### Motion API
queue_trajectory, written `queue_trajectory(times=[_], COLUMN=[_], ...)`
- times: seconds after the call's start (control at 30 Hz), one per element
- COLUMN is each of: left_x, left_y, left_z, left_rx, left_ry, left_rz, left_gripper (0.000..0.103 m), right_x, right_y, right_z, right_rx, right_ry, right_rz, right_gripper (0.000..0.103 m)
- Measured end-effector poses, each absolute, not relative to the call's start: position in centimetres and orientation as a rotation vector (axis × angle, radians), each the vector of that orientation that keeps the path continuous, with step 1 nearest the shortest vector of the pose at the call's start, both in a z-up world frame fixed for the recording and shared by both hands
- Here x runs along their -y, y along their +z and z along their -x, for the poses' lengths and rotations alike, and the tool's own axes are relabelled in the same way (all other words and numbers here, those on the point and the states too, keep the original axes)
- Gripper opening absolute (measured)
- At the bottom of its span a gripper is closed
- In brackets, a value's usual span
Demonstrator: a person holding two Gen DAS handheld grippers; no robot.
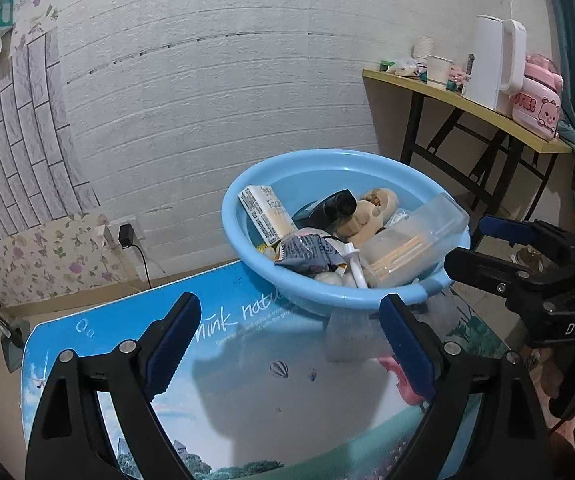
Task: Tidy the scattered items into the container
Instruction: 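Grasp the clear plastic case beside the basin with the right gripper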
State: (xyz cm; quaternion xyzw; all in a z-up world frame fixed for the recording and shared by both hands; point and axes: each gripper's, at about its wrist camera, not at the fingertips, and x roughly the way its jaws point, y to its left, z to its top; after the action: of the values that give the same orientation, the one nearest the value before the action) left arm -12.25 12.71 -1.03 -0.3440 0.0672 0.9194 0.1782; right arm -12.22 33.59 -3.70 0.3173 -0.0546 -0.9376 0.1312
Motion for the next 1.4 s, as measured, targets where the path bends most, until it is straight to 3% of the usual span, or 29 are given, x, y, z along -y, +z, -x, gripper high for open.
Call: queue_trajectory(times=[0.57,1.27,1.4], left_x=[-9.9,-14.7,-15.4], left_y=[-0.1,-5.6,-6.7], left_z=[8.9,10.9,12.2], left_rx=[-0.133,-0.242,-0.248], left_ry=[2.639,2.471,2.436], left_rz=[0.932,1.048,1.069], left_gripper=[0.097,0.098,0.098], right_x=[-32.8,-34.3,-34.6], right_y=[-4.2,-9.2,-9.9], right_z=[9.4,9.9,10.6], right_rx=[0.160,0.173,0.213], right_ry=[-2.733,-2.654,-2.627], right_rz=[-0.977,-1.140,-1.166], right_gripper=[0.098,0.098,0.093])
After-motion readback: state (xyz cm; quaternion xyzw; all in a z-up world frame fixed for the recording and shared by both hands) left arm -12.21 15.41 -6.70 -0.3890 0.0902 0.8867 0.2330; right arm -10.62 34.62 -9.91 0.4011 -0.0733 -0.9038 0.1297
